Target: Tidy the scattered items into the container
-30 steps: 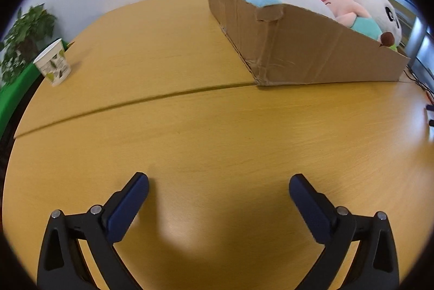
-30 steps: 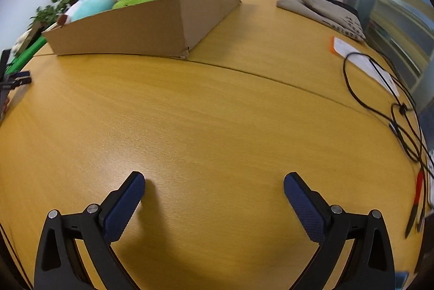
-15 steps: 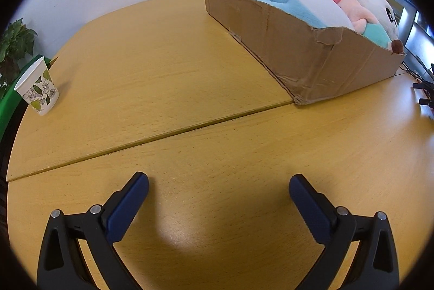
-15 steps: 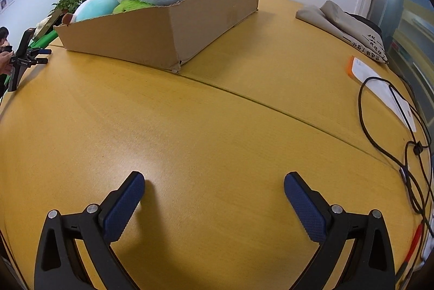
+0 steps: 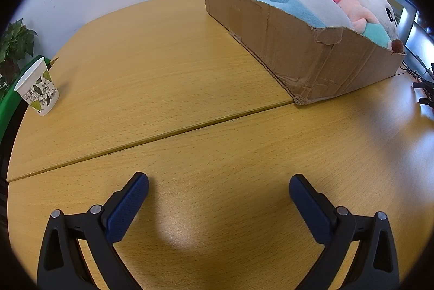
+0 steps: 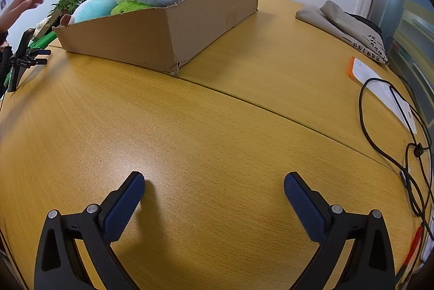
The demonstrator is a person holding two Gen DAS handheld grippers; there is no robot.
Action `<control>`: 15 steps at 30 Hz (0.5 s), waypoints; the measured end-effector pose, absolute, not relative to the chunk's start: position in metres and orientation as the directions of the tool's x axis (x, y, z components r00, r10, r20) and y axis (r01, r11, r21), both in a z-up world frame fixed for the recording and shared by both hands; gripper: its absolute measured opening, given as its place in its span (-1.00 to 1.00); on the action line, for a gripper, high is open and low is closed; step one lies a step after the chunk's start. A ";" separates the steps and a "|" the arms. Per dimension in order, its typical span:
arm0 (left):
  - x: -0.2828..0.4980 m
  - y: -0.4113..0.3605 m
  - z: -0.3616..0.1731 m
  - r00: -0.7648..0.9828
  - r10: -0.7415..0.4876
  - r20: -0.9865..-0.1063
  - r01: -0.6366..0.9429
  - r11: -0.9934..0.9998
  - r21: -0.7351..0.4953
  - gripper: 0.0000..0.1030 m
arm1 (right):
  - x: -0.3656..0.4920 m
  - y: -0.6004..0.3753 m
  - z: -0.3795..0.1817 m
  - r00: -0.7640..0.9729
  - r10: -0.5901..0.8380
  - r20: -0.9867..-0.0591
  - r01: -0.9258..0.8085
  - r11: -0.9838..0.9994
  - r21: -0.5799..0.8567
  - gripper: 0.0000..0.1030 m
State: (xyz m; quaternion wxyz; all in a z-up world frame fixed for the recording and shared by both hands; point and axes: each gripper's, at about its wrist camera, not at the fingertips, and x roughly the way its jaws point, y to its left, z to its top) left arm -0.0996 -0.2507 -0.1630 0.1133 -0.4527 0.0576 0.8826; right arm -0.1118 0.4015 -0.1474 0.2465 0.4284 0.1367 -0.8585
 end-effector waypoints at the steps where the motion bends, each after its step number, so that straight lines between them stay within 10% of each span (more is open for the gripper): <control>1: -0.099 -0.251 -0.163 -0.564 0.148 -0.812 -0.252 -0.968 -0.001 1.00 | -0.112 0.402 -0.147 -0.511 -0.306 -0.803 0.541 -0.841 -0.024 1.00; 15: -0.096 -0.251 -0.163 -0.565 0.148 -0.812 -0.252 -0.968 -0.001 1.00 | -0.112 0.403 -0.148 -0.511 -0.307 -0.803 0.542 -0.840 -0.023 1.00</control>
